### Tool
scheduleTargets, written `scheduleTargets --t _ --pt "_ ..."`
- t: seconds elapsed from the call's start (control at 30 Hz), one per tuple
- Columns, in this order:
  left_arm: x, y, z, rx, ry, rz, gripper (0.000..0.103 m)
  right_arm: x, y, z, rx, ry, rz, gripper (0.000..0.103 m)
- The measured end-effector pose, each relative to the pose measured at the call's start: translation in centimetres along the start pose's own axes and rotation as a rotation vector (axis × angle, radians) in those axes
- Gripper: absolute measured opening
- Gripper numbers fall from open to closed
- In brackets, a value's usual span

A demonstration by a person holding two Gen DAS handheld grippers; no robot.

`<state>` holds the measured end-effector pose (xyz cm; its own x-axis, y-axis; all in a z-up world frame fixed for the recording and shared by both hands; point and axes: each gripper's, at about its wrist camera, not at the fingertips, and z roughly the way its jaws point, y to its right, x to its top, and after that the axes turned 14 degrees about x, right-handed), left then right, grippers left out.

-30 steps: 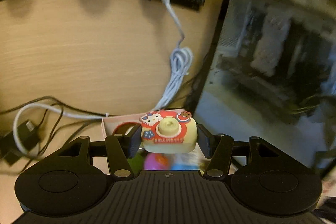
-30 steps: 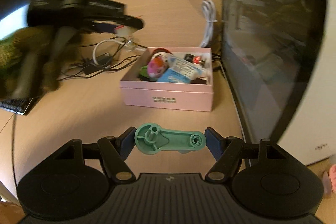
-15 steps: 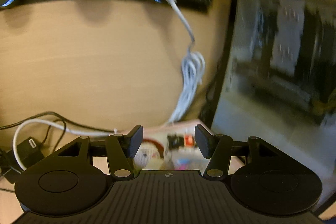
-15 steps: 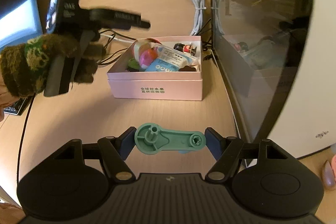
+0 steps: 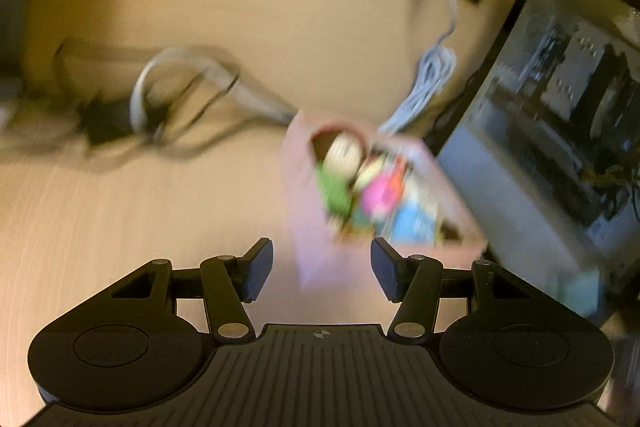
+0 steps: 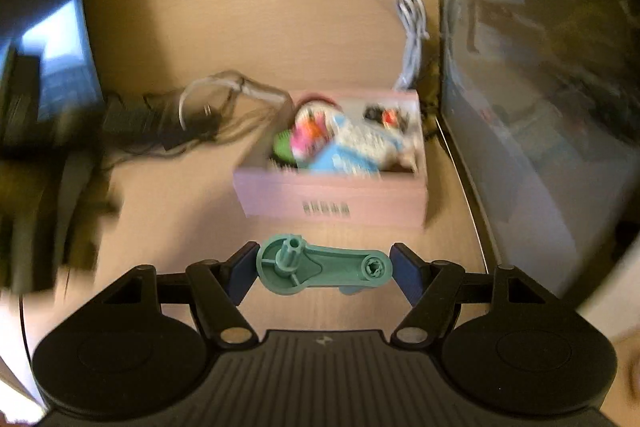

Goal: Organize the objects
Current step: 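Lower the Hello Kitty keychain into the pink box and open the left tool, then lower the teal crank piece into the pink box and open the right tool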

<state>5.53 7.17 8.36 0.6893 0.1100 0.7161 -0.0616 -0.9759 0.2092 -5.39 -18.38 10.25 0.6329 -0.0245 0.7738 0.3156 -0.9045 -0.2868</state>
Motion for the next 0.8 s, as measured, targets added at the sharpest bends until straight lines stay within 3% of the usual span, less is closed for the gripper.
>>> scheduleTargets --t 0.1,0.2,0.27,0.37,0.57,0.7,0.8 --pt "-3.0 -1.6 -1.1 0.004 -0.059 -0.073 0.059 4.5 -0.7 1.0 -0.023 0.093 -0.058 0.071" --pt "-4.8 -2.6 -1.8 0.013 -0.088 -0.096 0.059 9.1 -1.5 2.1 -0.11 0.289 -0.119 0.072" --pt "-5.4 -3.3 -2.5 0.034 -0.091 -0.079 0.059 11.2 -1.8 3.4 -0.146 0.352 -0.139 0.086" --pt "-6.1 -4.1 -3.0 0.063 -0.097 -0.052 0.059 11.7 -1.9 5.7 -0.128 0.294 -0.111 0.086" --pt "-5.8 -5.1 -2.4 0.07 -0.13 -0.096 0.058 4.1 -3.0 7.7 -0.074 0.098 -0.136 0.086" --pt "-2.9 -3.1 -1.1 0.017 -0.103 -0.072 0.058 -0.1 -2.4 7.6 -0.094 -0.012 -0.122 0.086" --pt "0.1 -0.2 0.4 -0.008 -0.058 0.0 0.058 -1.1 -1.1 7.7 -0.134 -0.049 -0.12 0.086"
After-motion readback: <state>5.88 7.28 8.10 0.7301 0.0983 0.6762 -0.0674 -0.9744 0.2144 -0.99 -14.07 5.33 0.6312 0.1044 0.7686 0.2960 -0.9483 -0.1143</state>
